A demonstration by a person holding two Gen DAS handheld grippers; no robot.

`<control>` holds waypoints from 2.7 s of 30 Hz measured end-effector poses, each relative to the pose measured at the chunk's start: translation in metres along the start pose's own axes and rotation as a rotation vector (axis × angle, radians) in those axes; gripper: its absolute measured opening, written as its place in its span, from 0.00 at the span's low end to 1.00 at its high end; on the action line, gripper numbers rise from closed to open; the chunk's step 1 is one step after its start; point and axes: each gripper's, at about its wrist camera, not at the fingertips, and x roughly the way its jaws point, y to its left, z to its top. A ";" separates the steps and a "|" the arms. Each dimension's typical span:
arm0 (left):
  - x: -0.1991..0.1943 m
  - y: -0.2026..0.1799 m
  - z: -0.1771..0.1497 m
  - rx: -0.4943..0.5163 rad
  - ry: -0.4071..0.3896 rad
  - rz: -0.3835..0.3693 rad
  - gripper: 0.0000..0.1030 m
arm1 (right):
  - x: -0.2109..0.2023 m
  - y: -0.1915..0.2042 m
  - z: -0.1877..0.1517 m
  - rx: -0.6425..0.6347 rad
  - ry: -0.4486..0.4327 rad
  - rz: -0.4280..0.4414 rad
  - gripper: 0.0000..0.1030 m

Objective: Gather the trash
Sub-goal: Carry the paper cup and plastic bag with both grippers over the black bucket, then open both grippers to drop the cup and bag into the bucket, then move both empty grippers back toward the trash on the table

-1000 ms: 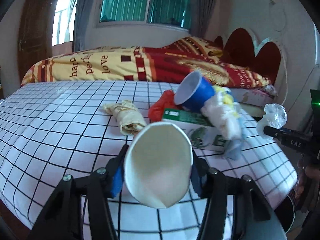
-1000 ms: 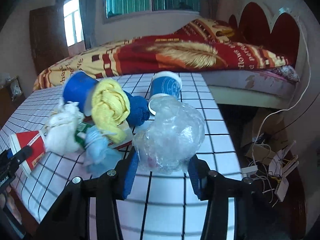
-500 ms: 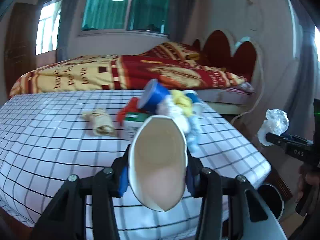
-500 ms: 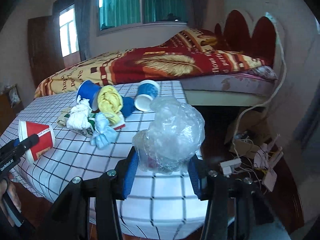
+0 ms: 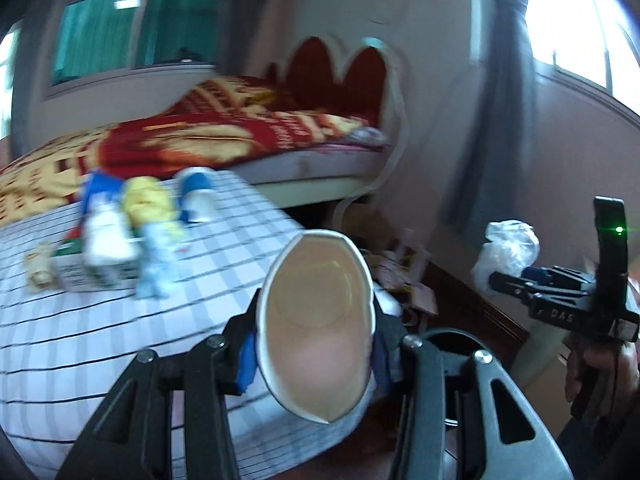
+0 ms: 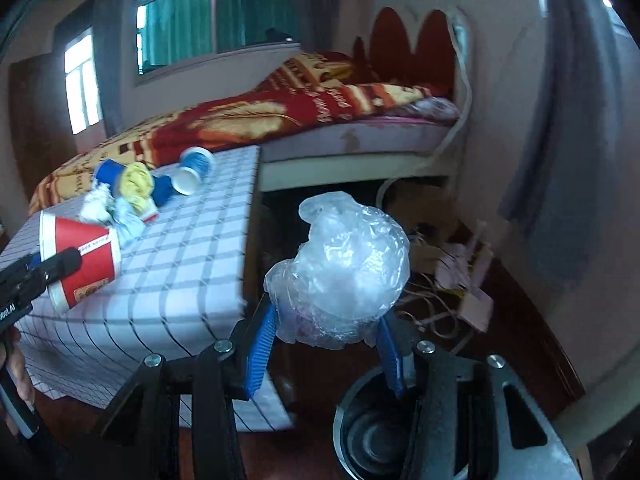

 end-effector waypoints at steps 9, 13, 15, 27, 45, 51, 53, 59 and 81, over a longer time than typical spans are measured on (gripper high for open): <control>0.044 -0.095 -0.016 0.140 0.097 -0.204 0.45 | -0.014 -0.070 -0.059 0.039 0.091 -0.044 0.48; 0.067 -0.124 -0.034 0.153 0.163 -0.272 0.45 | -0.009 -0.091 -0.086 0.044 0.135 -0.047 0.48; 0.076 -0.134 -0.043 0.158 0.192 -0.300 0.45 | -0.004 -0.099 -0.098 0.041 0.157 -0.039 0.48; 0.150 -0.180 -0.088 0.215 0.429 -0.387 0.61 | 0.057 -0.127 -0.148 -0.042 0.328 0.016 0.51; 0.142 -0.159 -0.067 0.212 0.327 -0.109 1.00 | 0.047 -0.171 -0.139 0.105 0.289 -0.192 1.00; 0.119 -0.151 -0.048 0.194 0.260 -0.082 1.00 | 0.031 -0.161 -0.117 0.131 0.231 -0.213 1.00; 0.107 -0.146 -0.040 0.186 0.232 -0.072 1.00 | 0.024 -0.152 -0.107 0.136 0.208 -0.215 1.00; 0.075 -0.119 -0.018 0.135 0.145 -0.015 1.00 | 0.012 -0.119 -0.079 0.123 0.135 -0.195 1.00; -0.027 0.026 -0.009 -0.064 0.001 0.264 1.00 | 0.012 0.031 -0.014 -0.020 -0.015 0.043 1.00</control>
